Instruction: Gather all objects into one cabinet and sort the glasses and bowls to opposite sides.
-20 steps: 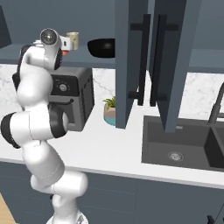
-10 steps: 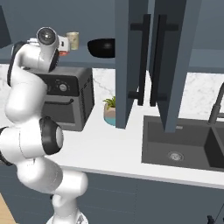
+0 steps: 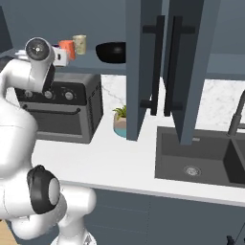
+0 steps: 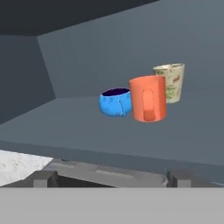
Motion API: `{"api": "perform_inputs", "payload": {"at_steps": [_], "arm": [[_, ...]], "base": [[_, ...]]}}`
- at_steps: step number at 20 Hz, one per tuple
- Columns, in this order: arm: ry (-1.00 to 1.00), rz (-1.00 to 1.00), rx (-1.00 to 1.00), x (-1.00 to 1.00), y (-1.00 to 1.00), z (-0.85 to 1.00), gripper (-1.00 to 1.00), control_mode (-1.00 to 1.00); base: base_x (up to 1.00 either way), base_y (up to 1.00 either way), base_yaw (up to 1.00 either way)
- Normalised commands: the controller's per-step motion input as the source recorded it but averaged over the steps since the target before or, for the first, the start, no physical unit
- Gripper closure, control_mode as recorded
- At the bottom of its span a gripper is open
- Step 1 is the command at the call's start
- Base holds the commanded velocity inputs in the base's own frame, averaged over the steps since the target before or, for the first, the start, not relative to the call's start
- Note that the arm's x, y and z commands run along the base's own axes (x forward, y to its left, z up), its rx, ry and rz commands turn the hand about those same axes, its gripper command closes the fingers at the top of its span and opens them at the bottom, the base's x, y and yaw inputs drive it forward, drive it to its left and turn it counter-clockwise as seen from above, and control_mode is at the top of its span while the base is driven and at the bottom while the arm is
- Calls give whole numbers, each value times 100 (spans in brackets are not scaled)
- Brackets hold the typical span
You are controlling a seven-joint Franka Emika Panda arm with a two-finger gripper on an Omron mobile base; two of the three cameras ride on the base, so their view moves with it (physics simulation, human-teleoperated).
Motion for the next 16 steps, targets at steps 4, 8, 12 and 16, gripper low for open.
{"api": "perform_inputs", "payload": {"at_steps": [4,8,12,16], "arm": [[0,0,0,-100,-15,0,-100,-100],[0,0,0,-100,-18,0,-100,-100],[0,0,0,-100,-22,0,-100,-100],[0,0,2,-100,-31,0,-100,-100]], "base": [[0,0,0],[0,0,0],[0,0,0],[0,0,0]]}}
